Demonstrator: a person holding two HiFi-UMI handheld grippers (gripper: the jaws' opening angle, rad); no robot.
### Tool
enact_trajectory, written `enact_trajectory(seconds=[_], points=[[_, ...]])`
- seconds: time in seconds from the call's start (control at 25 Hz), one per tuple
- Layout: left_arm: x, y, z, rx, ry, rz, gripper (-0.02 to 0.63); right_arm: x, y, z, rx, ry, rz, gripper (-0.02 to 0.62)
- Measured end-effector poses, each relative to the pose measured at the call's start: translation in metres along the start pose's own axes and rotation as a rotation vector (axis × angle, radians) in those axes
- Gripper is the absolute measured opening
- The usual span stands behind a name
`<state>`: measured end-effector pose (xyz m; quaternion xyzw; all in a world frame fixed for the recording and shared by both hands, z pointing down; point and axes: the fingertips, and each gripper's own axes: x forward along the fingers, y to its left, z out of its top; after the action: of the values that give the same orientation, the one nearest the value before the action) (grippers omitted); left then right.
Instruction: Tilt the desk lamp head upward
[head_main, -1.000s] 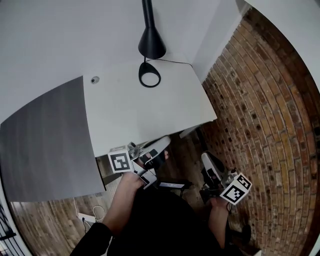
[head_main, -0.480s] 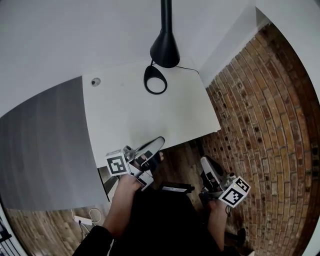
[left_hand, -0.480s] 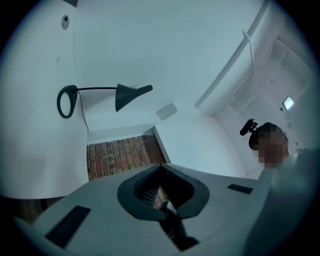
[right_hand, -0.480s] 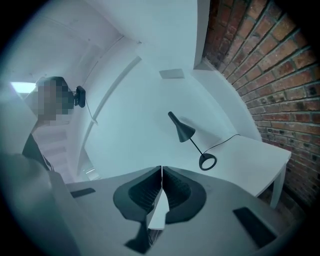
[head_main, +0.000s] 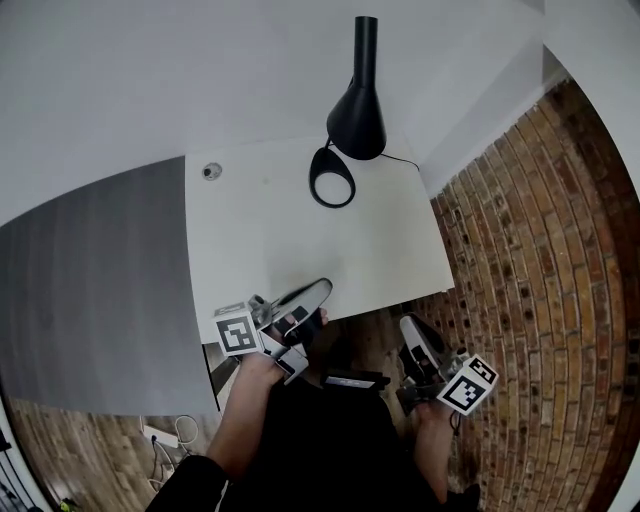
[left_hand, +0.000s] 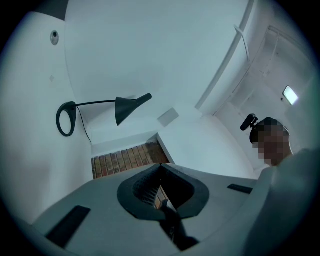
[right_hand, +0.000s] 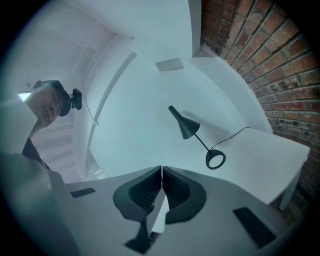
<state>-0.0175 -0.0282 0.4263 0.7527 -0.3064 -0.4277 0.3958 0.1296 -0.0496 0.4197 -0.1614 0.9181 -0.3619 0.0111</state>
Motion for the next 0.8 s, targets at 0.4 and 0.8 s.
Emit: enact_trajectory(seconds=[0.4, 0.8], points=[[0.039, 0.005, 0.013, 0.155, -0.077, 0.123, 0.011, 0.033, -0.044, 0.048, 0.037, 0.062, 0.197, 0.015], [0.077, 0.015, -0.010, 0.229, -0.118, 0.238, 0.011, 0.027, -0.088, 0.075, 0.106, 0.115, 0.336, 0.015]])
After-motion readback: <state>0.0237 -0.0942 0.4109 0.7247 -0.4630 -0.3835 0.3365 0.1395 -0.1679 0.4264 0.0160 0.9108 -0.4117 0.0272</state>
